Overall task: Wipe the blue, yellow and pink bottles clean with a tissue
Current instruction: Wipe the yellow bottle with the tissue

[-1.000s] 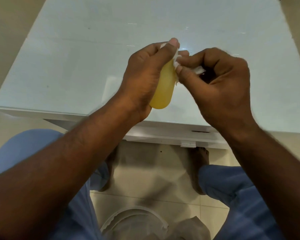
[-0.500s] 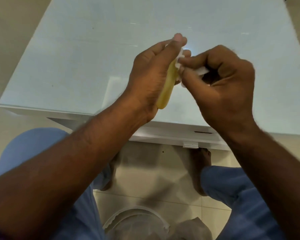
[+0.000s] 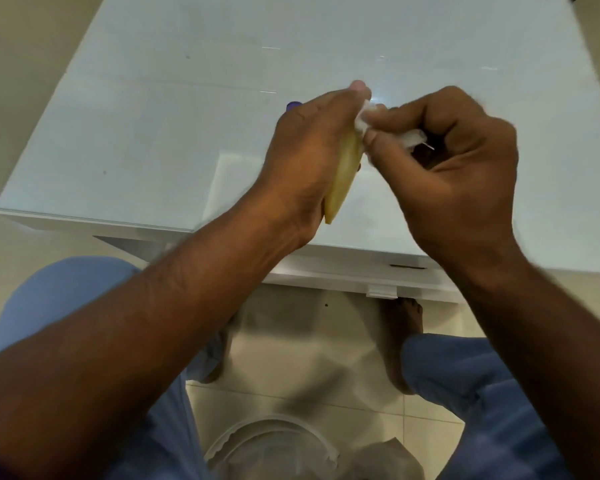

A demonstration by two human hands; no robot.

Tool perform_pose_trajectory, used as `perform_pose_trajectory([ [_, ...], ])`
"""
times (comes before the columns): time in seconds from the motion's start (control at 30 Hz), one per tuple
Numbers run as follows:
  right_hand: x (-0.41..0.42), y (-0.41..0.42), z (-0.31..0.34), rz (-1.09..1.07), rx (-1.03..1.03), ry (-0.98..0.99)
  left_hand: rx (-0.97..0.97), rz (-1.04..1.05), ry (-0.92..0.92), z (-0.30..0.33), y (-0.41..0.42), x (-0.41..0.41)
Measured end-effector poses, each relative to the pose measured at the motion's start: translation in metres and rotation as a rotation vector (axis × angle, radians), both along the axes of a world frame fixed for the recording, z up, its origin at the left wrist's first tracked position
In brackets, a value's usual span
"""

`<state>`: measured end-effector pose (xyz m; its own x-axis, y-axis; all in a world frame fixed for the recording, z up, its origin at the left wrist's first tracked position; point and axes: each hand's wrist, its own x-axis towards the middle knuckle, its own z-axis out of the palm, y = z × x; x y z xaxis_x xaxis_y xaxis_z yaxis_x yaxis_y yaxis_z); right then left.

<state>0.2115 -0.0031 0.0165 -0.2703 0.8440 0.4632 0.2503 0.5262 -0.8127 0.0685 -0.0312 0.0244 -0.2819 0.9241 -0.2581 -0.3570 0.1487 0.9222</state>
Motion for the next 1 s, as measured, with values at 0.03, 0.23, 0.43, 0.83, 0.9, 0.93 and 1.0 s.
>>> perform_pose_trajectory([
  [0.03, 0.000, -0.002, -0.002, 0.013, -0.004, -0.025, 0.003, 0.003, -0.031, 0.000, 0.000, 0.000],
  [0.23, -0.004, -0.018, -0.008, 0.167, 0.005, -0.261, -0.053, 0.103, -0.086, -0.005, 0.004, -0.018],
  [0.43, 0.002, -0.007, 0.002, 0.040, 0.002, -0.028, 0.024, 0.072, -0.183, -0.008, 0.009, -0.019],
  [0.83, 0.001, 0.001, -0.002, 0.016, -0.090, 0.008, -0.010, -0.113, -0.102, -0.005, 0.005, -0.019],
  [0.9, 0.001, 0.003, -0.003, -0.005, -0.106, -0.005, -0.051, -0.118, -0.229, 0.000, 0.002, -0.019],
  [0.93, 0.002, 0.004, -0.003, -0.010, -0.116, -0.002, -0.061, -0.119, -0.264, 0.002, 0.001, -0.019],
  [1.0, 0.003, 0.005, -0.002, -0.008, -0.122, 0.010, -0.040, -0.114, -0.251, 0.003, 0.001, -0.017],
])
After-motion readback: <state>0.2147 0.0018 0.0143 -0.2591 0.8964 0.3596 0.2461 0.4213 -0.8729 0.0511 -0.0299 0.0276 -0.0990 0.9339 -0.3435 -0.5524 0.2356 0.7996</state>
